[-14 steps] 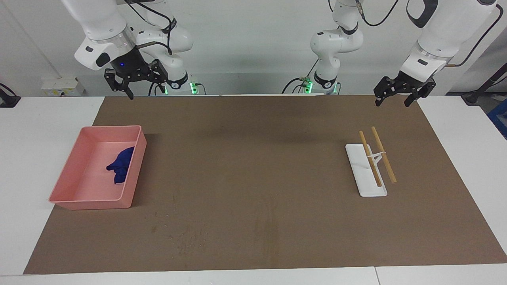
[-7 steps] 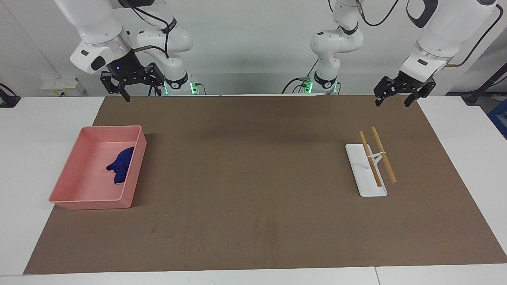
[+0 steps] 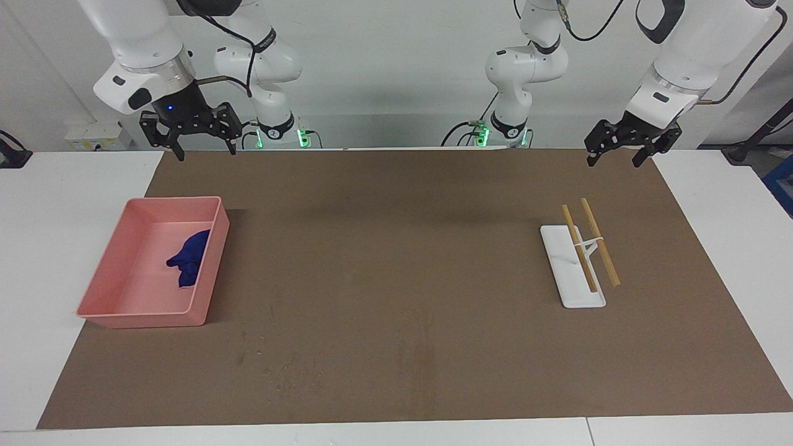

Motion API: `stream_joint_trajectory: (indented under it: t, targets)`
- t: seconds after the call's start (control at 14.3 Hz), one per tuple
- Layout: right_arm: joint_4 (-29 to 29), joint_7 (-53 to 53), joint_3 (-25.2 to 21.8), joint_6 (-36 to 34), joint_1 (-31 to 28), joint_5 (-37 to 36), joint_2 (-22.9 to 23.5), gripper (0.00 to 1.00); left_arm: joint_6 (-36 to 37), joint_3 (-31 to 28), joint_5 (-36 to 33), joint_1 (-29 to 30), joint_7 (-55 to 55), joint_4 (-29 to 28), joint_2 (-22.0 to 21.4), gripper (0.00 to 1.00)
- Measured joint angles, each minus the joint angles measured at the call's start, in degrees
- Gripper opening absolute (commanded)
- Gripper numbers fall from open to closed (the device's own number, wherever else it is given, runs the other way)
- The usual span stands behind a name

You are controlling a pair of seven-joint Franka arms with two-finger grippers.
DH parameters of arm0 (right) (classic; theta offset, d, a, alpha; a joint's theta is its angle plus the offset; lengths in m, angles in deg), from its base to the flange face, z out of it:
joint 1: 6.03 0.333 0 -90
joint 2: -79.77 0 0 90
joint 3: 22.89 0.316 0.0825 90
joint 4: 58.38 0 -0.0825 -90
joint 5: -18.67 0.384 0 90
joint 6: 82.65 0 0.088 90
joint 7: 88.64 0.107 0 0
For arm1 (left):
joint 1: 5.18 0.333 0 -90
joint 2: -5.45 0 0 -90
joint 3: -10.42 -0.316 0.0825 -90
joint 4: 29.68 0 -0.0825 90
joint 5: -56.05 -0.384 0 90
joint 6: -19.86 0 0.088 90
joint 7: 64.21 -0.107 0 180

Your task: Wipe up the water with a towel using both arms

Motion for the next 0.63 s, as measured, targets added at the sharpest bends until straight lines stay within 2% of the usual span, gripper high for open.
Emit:
stream_joint_trajectory:
  t: [0.63]
  targets:
    - [-0.17,4.66,0.25,0.0,-1.55,1.47,0.01,1.0,0.0,0.0,0.0,0.0,0.0,0.0,0.0,1.0]
